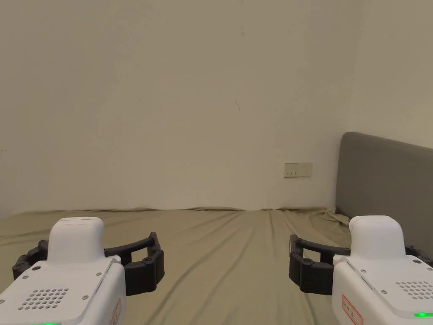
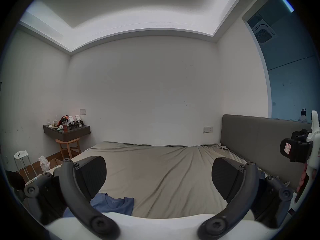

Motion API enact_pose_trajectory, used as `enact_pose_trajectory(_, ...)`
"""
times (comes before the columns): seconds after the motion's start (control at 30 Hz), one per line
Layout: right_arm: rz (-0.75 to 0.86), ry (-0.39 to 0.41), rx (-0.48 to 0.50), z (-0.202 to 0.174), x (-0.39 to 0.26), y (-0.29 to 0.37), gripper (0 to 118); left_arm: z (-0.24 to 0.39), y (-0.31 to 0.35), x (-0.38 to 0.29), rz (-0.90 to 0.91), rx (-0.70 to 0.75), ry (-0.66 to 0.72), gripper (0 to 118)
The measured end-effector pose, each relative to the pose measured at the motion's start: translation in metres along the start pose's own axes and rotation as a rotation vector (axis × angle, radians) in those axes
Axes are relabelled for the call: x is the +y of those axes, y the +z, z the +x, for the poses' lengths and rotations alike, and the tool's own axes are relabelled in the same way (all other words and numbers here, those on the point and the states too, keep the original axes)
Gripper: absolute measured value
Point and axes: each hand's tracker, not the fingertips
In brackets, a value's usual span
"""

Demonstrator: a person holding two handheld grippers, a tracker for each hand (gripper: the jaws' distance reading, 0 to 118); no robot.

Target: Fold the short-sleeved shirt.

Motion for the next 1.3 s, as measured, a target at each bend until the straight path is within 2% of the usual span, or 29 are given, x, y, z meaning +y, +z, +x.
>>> enact_pose_trajectory(0.3, 0.002, 0.017, -0.003, 0.000, 0.001, 0.001, 118, -0.001, 0.001, 0.000, -0.003, -0.018, 0.055, 118)
enact_pose_trajectory(1.3, 0.028, 0.001, -0.010, 0.001, 0.008, 0.010, 118, -0.009, 0.003, 0.000, -0.010, -0.047, 0.102, 118)
